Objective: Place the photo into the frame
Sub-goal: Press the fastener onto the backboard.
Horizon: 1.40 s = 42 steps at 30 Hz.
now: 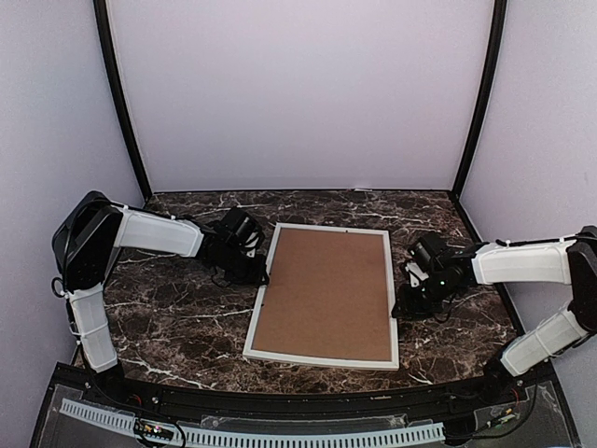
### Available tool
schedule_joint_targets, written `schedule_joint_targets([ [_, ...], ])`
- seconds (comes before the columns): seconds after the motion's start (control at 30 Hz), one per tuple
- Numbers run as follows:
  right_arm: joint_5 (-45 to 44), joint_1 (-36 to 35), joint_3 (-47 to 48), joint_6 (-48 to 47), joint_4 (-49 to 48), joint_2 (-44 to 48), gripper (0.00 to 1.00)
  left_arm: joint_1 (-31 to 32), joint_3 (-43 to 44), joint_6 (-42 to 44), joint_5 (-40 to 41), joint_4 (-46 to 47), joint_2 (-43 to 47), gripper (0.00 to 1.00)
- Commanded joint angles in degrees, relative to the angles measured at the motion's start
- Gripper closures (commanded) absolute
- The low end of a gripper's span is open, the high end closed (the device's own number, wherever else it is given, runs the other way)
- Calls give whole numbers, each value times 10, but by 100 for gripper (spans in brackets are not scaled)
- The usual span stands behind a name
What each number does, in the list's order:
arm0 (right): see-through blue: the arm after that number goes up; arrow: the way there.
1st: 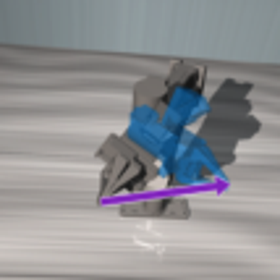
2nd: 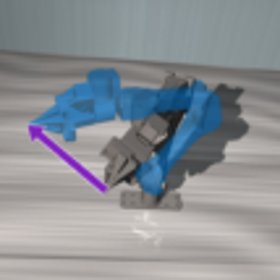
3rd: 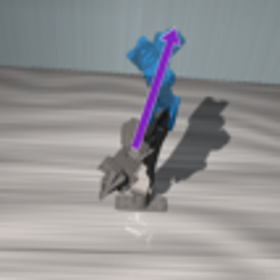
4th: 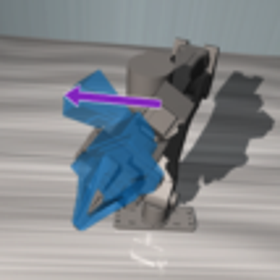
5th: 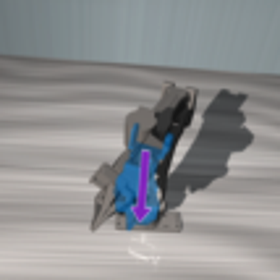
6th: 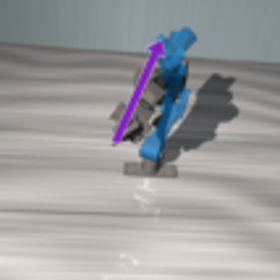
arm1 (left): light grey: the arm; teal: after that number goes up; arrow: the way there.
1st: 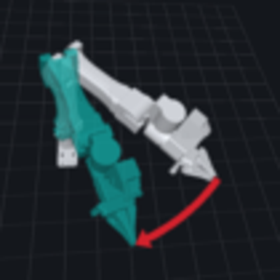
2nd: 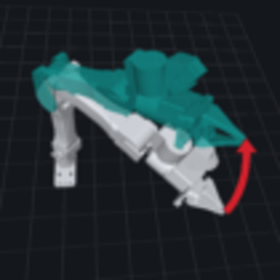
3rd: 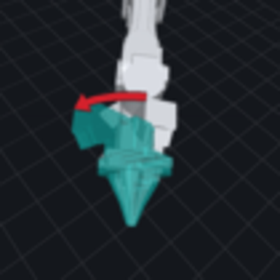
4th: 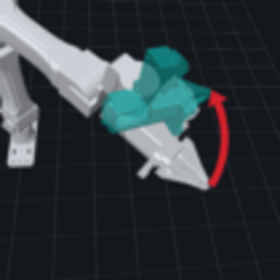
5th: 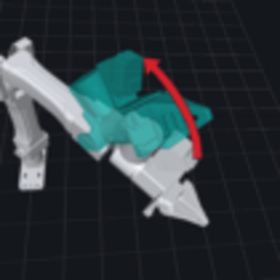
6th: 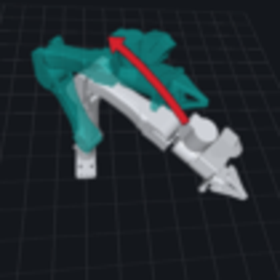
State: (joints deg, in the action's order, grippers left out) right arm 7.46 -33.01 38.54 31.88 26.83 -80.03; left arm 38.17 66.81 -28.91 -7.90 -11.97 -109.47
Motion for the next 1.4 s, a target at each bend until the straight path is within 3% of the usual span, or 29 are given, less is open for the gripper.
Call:
schedule_joint_targets([
  [0.0,-3,-12,2,4,-6,-12,64,6,-12,19,1,-24,-3,82],
  [1.03,5,-71,10,39,-56,-83,66,37,-20,3,10,-15,-11,84],
  [1.37,-7,-74,30,32,-31,-65,66,38,-17,3,13,-18,-11,84],
])
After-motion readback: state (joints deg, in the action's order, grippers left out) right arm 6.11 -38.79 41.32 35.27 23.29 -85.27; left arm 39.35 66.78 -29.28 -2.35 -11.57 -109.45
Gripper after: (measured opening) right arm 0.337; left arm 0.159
